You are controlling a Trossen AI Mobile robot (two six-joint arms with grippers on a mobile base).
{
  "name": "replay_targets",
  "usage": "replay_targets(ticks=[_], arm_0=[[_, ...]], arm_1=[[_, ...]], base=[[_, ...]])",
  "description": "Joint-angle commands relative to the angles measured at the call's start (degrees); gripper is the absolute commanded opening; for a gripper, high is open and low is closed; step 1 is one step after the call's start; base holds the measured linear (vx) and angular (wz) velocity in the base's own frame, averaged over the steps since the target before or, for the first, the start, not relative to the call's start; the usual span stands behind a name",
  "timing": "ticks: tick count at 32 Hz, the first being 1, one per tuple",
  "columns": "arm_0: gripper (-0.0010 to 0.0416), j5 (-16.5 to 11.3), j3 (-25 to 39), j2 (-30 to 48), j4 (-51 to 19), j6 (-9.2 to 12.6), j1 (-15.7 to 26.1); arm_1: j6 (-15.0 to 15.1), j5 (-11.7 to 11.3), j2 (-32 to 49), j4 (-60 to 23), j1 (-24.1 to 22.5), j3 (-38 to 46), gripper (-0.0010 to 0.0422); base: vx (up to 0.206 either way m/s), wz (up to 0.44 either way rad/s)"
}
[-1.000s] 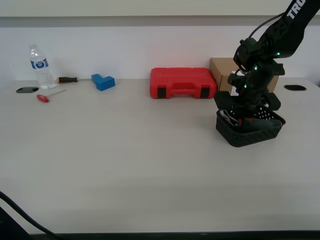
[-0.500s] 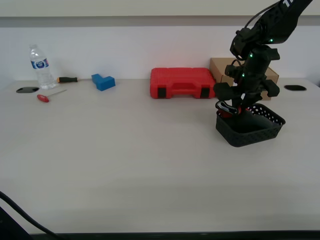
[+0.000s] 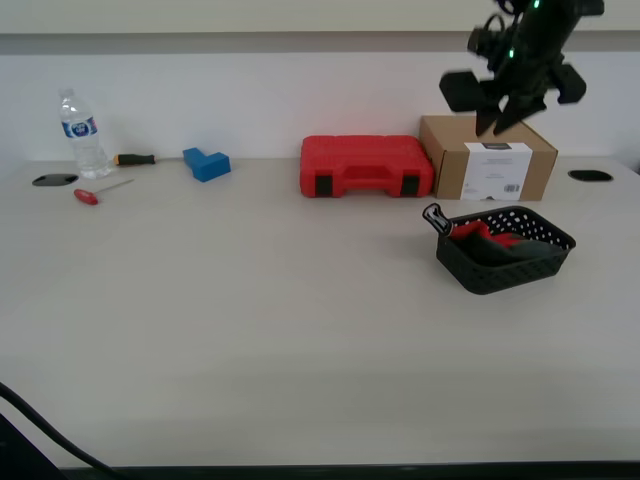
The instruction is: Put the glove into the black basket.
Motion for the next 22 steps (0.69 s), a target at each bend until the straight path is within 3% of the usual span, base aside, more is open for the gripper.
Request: replay_targets(ticks=[1, 6, 17, 19, 20, 21, 22], arm_0=[[0.0119, -1.2, 0.0, -5.9, 1.3, 0.2, 0.1], [0.0119, -1.4, -0.6, -11.9, 10.3, 0.4, 0.1], [0.0119, -1.4, -0.6, -11.6, 11.3, 0.3, 0.1], [0.0080, -1.4, -0.6, -11.6, 11.3, 0.3, 0.1], [0.0009, -1.4, -0.6, -11.6, 11.3, 0.3, 0.1], [-0.0008, -1.5, -0.6, -11.6, 11.3, 0.2, 0.1], [0.0004, -1.5, -0.6, -11.6, 11.5, -0.1, 0.1]], arm_1=[[0.0, 0.0, 0.0, -0.1, 0.0, 0.0, 0.0000], [0.0, 0.0, 0.0, -0.1, 0.0, 0.1, 0.0000], [0.0, 0.0, 0.0, -0.1, 0.0, 0.0, 0.0000], [0.0, 0.0, 0.0, -0.1, 0.0, 0.0, 0.0000], [0.0, 0.0, 0.0, -0.1, 0.0, 0.0, 0.0000], [0.0, 0.0, 0.0, -0.1, 0.0, 0.0, 0.0000], [0.0, 0.0, 0.0, -0.1, 0.0, 0.0, 0.0000]], base=[[0.000, 0.000], [0.000, 0.000], [0.000, 0.000], [0.000, 0.000], [0.000, 0.000], [0.000, 0.000], [0.000, 0.000]])
